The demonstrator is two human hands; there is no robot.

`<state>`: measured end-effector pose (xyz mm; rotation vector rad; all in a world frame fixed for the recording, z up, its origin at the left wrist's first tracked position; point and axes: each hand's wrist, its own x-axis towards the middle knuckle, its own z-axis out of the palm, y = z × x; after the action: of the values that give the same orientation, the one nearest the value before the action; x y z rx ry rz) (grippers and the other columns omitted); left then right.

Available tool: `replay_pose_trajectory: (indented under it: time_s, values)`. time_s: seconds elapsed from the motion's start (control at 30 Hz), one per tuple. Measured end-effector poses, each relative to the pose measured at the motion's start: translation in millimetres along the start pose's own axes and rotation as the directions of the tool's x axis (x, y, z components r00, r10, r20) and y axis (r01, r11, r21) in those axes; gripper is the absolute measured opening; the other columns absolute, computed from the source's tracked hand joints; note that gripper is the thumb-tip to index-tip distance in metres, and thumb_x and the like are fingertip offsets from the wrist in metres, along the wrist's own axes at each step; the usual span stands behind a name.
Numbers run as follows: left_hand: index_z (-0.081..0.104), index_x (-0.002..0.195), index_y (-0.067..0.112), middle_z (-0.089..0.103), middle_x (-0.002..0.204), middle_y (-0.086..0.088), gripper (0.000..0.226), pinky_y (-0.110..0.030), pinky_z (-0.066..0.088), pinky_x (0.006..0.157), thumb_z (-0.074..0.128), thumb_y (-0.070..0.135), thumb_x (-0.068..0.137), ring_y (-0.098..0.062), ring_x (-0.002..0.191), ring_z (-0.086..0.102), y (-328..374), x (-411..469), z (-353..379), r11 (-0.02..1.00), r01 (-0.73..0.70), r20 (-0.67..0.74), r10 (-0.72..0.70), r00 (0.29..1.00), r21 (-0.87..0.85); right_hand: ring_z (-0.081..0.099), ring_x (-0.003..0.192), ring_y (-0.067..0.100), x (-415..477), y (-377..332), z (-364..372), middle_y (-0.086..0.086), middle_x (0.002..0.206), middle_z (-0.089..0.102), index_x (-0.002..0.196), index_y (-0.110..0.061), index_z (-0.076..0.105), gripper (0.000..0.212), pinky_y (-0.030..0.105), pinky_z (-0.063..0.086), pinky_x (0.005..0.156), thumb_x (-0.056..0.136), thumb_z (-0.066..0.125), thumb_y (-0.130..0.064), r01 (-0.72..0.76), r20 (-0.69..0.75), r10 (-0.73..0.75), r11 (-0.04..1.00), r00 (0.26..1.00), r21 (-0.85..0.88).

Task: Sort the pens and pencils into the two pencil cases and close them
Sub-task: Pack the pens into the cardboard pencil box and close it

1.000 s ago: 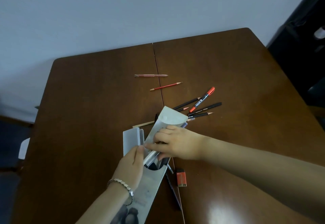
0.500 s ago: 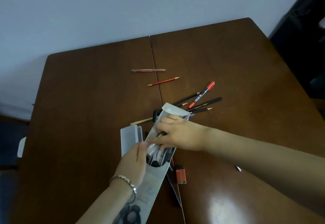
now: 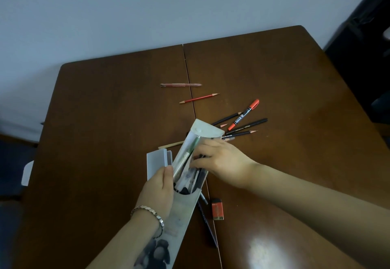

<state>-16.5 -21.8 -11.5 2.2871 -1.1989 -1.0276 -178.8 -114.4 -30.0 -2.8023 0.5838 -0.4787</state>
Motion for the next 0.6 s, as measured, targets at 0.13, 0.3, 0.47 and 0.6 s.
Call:
replay_pose_trajectory:
  time_s: [0.13, 0.3, 0.47, 0.6]
  values:
    - [0.053, 0.085, 0.011, 0.04, 0.057, 0.002, 0.042, -0.017, 0.027, 0.044, 0.023, 0.036, 0.099, -0.01, 0.049, 0.036, 1, -8, 3, 0.997, -0.016, 0.009, 0.015, 1.0, 0.075, 0.066, 0.086, 0.022, 0, -6, 0, 0.003, 0.091, 0.07, 0.091, -0.015, 0.073, 0.034, 0.031, 0.057, 0.072, 0.061, 0.083, -0.004, 0.128, 0.08, -0.134, 0.989, 0.988, 0.081]
    - [0.047, 0.079, 0.02, 0.036, 0.054, 0.005, 0.038, -0.016, 0.025, 0.042, 0.02, 0.038, 0.099, -0.008, 0.045, 0.032, -4, -13, 7, 0.985, -0.02, 0.061, 0.01, 0.998, 0.171, 0.067, 0.087, 0.018, -5, -9, 5, -0.001, 0.094, 0.072, 0.094, -0.019, 0.073, 0.035, 0.029, 0.049, 0.083, 0.061, 0.084, -0.013, 0.19, 0.081, -0.185, 0.981, 0.979, -0.05]
    - [0.039, 0.069, 0.027, 0.036, 0.054, 0.006, 0.039, -0.017, 0.025, 0.042, 0.017, 0.039, 0.099, -0.007, 0.044, 0.033, -1, -9, 5, 0.975, 0.022, 0.119, -0.05, 0.992, 0.222, 0.066, 0.093, 0.018, -7, -10, 12, -0.001, 0.098, 0.071, 0.098, -0.019, 0.071, 0.037, 0.031, 0.05, 0.088, 0.063, 0.084, -0.015, 0.224, 0.081, -0.222, 0.974, 0.972, -0.025]
    - [0.04, 0.07, 0.026, 0.036, 0.055, 0.006, 0.039, -0.016, 0.024, 0.042, 0.018, 0.039, 0.099, -0.007, 0.045, 0.032, 3, -9, 6, 0.984, 0.037, 0.121, -0.058, 0.991, 0.173, 0.066, 0.097, 0.02, -5, -2, 11, 0.001, 0.1, 0.071, 0.097, -0.018, 0.071, 0.03, 0.035, 0.043, 0.097, 0.069, 0.079, -0.013, 0.261, 0.025, -0.26, 0.962, 0.965, -0.08]
